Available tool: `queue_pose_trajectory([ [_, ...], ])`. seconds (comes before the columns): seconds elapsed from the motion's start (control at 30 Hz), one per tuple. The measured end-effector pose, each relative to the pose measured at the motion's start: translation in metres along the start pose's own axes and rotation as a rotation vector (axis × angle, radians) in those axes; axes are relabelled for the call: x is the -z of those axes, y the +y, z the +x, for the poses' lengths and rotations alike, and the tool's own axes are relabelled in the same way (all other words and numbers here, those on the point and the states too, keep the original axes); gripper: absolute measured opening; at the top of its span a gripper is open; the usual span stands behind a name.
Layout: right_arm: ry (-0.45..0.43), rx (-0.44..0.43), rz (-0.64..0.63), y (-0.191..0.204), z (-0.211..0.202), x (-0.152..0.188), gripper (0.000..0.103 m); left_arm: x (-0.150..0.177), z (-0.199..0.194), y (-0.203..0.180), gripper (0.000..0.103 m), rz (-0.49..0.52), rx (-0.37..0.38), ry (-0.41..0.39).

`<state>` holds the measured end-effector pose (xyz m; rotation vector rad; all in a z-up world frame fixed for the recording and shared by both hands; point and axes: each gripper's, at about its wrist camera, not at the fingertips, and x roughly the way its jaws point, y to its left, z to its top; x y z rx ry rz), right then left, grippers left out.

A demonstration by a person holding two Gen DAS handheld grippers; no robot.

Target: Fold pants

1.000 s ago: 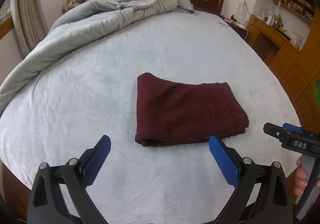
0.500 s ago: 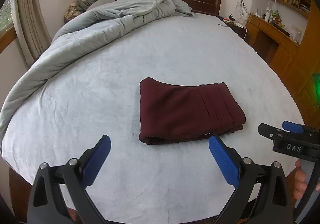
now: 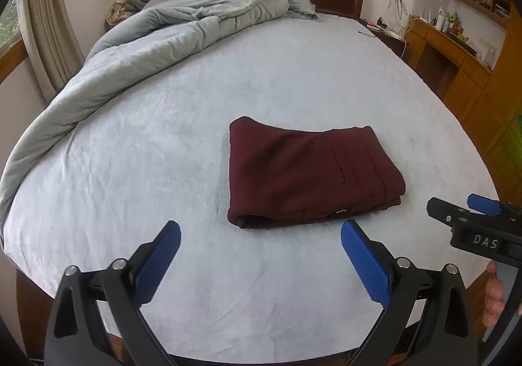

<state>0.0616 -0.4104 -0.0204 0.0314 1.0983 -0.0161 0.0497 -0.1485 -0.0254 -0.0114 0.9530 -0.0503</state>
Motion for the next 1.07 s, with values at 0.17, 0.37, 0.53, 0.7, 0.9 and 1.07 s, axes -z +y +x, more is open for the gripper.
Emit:
queue_pose_trajectory([
  [0.17, -0.001, -0.002, 0.0, 0.0004, 0.0002, 0.0009, 0.097, 0.0024, 0.0047, 0.0, 0.099, -0.005, 0.0, 0.018],
  [0.37, 0.002, 0.001, -0.006, 0.0002, 0.0013, 0.0, 0.097, 0.0035, 0.0082, 0.0003, 0.099, -0.007, -0.008, 0.029],
  [0.53, 0.008, -0.001, -0.011, 0.0025, 0.0039, 0.0003, 0.097, 0.0035, 0.01, 0.0006, 0.099, -0.012, -0.003, 0.034],
  [0.7, 0.015, 0.0, -0.015, 0.0028, 0.0066, 0.0011, 0.097, 0.0059, 0.0086, -0.0018, 0.099, -0.018, -0.004, 0.029],
  [0.9, 0.014, -0.004, -0.009, 0.0022, 0.0065, 0.0024, 0.097, 0.0063, 0.0102, -0.002, 0.099, -0.028, -0.001, 0.048],
  [1.07, 0.01, -0.006, -0.014, 0.0009, 0.0056, 0.0019, 0.097, 0.0069, 0.0084, -0.0031, 0.099, -0.033, 0.002, 0.05],
])
